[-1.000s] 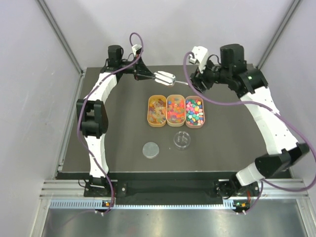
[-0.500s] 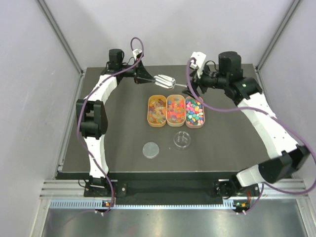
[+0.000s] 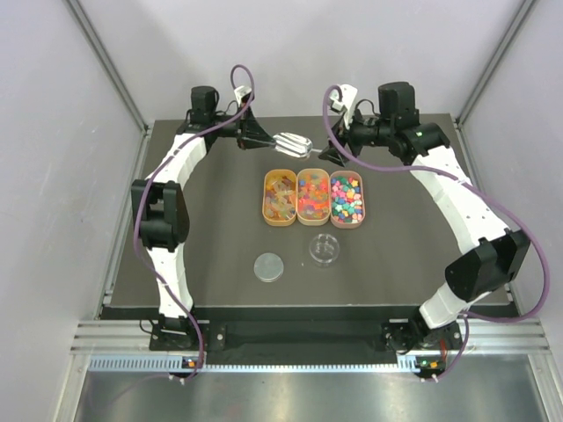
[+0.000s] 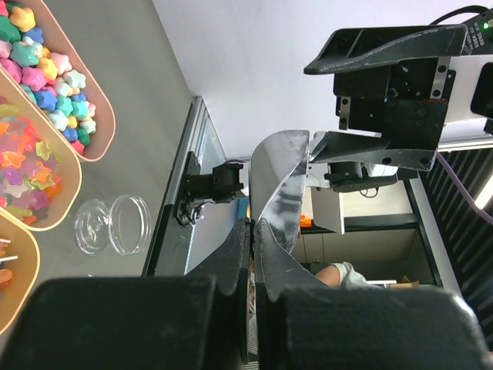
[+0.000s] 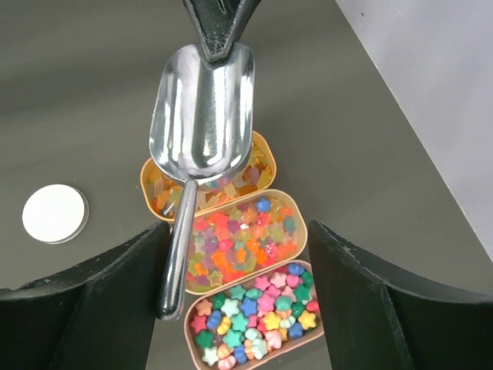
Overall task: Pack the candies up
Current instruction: Adjust the spatula.
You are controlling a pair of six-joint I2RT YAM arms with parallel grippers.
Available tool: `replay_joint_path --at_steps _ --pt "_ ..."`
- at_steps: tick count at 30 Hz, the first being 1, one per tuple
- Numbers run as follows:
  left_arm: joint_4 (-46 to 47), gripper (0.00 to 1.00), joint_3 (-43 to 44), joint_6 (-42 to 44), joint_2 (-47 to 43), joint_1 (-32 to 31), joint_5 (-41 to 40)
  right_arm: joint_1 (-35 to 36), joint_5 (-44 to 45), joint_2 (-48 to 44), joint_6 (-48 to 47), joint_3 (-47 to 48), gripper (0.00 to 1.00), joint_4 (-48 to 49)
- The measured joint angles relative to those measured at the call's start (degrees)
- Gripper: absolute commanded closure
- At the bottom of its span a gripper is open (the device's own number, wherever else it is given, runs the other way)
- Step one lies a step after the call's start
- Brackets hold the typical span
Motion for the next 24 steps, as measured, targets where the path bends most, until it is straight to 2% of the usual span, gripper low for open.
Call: replay_joint_path --at_steps 17,24 --pt "0.0 1.0 -0.9 0.0 0.0 0.0 -0.1 0.1 -4.9 3.3 1.4 1.2 0.45 -0.3" --pt "0.0 1.0 -0.9 -0.2 0.0 0.1 -0.6 0.2 -5.8 4.8 1.5 3.4 0.59 -1.2"
